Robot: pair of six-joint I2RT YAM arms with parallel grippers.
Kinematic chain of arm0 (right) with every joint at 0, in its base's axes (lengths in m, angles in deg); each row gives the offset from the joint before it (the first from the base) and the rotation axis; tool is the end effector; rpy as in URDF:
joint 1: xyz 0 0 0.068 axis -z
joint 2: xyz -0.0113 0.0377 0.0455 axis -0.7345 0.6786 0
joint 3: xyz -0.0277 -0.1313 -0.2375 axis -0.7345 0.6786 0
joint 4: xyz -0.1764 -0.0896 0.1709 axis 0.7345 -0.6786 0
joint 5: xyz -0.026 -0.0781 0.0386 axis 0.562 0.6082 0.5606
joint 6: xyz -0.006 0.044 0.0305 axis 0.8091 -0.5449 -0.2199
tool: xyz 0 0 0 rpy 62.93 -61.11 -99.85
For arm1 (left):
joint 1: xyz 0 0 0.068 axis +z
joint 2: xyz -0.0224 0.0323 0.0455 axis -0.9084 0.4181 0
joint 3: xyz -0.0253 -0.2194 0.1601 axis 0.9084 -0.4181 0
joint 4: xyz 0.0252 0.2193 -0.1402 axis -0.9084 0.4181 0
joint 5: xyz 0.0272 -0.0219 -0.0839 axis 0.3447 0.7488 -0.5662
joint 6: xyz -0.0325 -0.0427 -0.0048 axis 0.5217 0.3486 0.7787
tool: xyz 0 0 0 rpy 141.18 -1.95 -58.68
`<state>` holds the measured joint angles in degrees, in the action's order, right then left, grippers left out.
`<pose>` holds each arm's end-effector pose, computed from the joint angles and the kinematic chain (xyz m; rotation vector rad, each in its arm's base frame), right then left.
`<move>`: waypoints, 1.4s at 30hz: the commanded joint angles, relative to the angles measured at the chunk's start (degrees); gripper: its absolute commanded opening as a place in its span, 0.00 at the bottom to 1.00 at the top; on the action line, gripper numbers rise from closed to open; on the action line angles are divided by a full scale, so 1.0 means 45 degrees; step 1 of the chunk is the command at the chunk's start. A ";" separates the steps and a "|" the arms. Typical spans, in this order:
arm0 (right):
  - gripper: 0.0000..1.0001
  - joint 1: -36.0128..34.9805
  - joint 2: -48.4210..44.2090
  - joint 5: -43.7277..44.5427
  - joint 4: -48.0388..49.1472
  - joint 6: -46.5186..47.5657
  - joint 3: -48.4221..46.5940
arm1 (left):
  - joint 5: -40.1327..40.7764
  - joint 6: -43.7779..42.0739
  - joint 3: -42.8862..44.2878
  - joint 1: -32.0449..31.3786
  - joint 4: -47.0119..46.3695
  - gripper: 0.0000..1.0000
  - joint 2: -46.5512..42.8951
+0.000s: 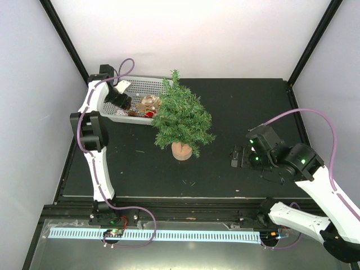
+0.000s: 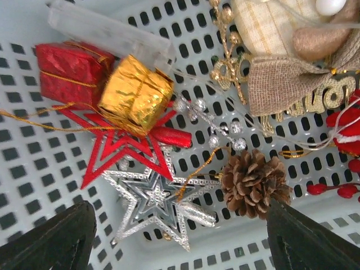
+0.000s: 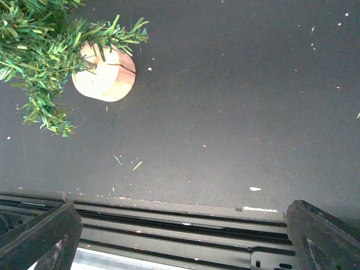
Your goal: Decorate the small christmas tree
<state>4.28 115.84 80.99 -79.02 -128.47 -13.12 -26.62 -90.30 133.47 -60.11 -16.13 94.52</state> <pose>0.0923 0.0807 0.3717 0.1435 2.6289 0.4381 0.4843 0.0393 0.2307 0.6007 2.6942 -0.0249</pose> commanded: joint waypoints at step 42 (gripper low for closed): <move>1.00 0.0051 0.0605 -0.1022 0.1848 0.2146 0.1021 | -0.2509 -0.6259 -1.3657 0.0931 0.3146 0.80 -1.5258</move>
<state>4.28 118.55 76.95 -71.94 -119.85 -8.60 -36.33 -114.62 65.93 -59.39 -2.42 27.13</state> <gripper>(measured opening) 0.995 0.803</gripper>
